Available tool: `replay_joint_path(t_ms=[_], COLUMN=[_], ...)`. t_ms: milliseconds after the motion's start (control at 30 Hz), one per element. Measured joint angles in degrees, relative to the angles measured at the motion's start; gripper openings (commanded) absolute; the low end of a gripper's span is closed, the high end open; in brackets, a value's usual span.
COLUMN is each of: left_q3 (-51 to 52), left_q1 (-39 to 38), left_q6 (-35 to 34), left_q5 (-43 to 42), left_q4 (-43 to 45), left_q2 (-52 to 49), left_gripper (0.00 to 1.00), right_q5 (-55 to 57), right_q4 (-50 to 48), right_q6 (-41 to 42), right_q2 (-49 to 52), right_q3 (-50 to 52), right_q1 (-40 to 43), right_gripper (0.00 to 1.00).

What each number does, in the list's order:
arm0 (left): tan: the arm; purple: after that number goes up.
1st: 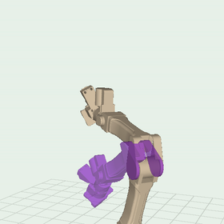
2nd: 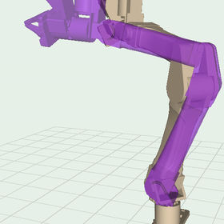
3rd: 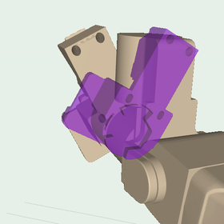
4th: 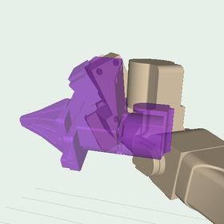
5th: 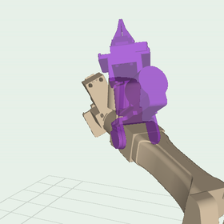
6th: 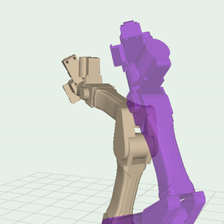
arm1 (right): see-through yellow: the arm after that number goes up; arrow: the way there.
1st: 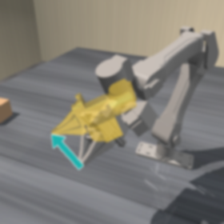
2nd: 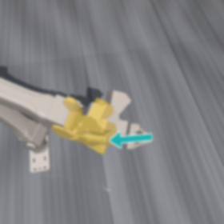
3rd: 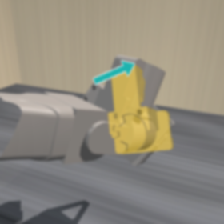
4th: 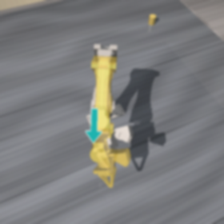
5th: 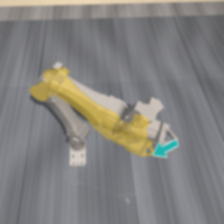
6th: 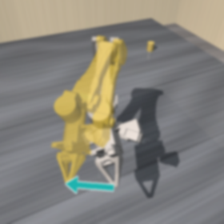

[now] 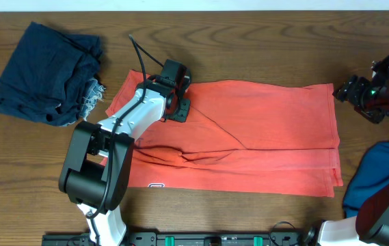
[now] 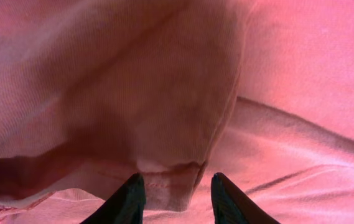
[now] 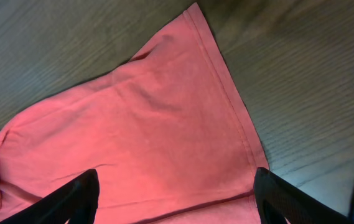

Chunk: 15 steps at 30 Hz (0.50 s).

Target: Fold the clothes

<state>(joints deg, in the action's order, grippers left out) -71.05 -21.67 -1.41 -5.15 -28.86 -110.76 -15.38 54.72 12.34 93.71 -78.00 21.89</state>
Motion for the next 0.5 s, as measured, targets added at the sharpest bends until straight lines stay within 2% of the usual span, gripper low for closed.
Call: replay_joint_path(t_ms=[167,300,333,367,500], left_q3=[0.7,1.4,1.4,1.4,1.4], left_q1=[-1.2,-2.2,-2.3,-2.3,-2.2], left_q6=[0.0,0.0,0.0,-0.1,0.3], left_q5=[-0.5,-0.6,-0.5,-0.1,1.3], left_q4=[-0.3,-0.1,0.3,0.8,2.1], left_q2=[0.0,-0.1,-0.1,-0.1,-0.1], left_gripper=[0.36,0.19,0.09,0.06,0.06], right_q5=[0.0,0.0,0.0,0.0,0.0], right_q4=[0.1,0.1,0.1,0.1,0.2], right_q6=[0.0,0.0,0.0,0.0,0.0], right_q2=[0.0,0.0,0.0,0.0,0.0], right_q3=[0.0,0.0,0.0,0.0,0.0], right_q1=[0.0,0.0,0.0,0.0,0.0], right_gripper=[0.78,0.77,0.78,0.77,0.77])
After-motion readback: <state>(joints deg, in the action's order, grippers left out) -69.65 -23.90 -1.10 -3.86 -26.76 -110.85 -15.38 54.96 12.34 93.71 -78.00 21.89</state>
